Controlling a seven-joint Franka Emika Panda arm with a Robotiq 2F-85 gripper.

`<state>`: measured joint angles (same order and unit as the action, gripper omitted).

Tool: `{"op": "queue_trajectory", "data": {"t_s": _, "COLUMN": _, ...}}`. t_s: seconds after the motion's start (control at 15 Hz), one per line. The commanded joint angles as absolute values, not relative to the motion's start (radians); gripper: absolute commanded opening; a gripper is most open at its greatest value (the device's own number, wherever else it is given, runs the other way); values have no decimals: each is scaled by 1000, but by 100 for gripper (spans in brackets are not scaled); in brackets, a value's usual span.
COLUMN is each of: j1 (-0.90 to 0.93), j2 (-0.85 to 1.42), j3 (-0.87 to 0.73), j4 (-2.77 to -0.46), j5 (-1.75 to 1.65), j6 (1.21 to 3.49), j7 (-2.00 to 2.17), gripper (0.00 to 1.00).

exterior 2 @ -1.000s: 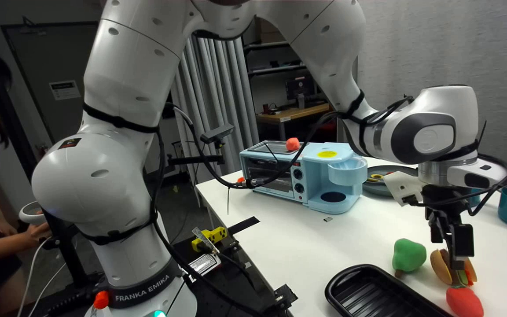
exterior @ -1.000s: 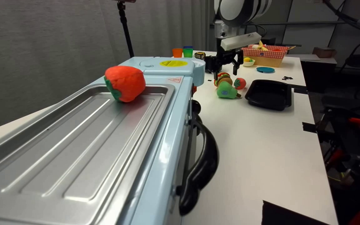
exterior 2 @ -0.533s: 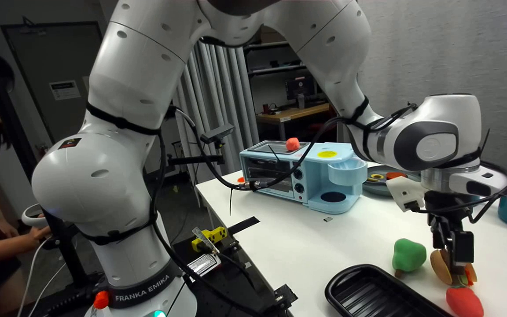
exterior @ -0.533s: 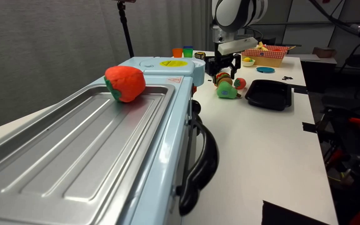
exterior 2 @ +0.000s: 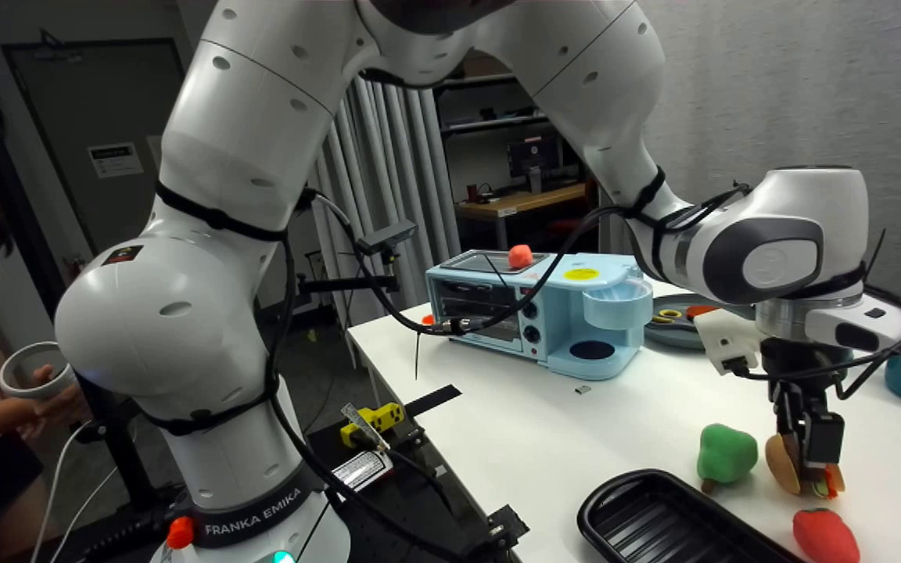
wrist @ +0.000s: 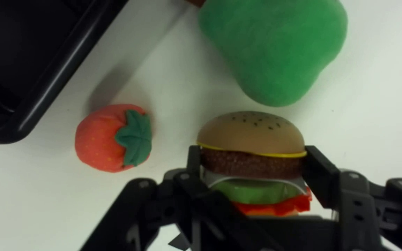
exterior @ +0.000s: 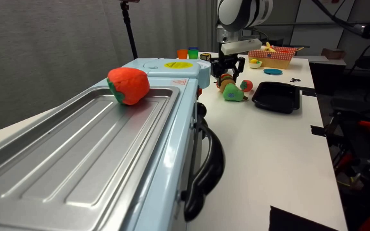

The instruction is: Stand the sandwich plush toy and the pear plush toy upright, then place the strawberry plush toy on the tray

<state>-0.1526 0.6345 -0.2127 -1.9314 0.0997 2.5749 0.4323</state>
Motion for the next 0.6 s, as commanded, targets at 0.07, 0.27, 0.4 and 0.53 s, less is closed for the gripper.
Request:
{"op": "queue_trajectory", "data": {"t_s": 0.07, "j1": -287, "j2": 572, "j3": -69, "j4": -1939, "j5": 344, "j6": 2577, "j7": 260, "gripper": 47}}
{"op": "queue_trajectory", "data": {"t_s": 0.27, "j1": -370, "j2": 542, "j3": 19, "j4": -1938, "j5": 525, "j6": 2577, "j7": 129, "gripper": 47}}
{"op": "queue_trajectory", "data": {"t_s": 0.4, "j1": -428, "j2": 533, "j3": 72, "j4": -1932, "j5": 660, "j6": 2559, "j7": 34, "gripper": 47}}
{"op": "queue_trajectory", "data": {"t_s": 0.53, "j1": -469, "j2": 541, "j3": 109, "j4": -1919, "j5": 809, "j6": 2533, "j7": -72, "gripper": 47}}
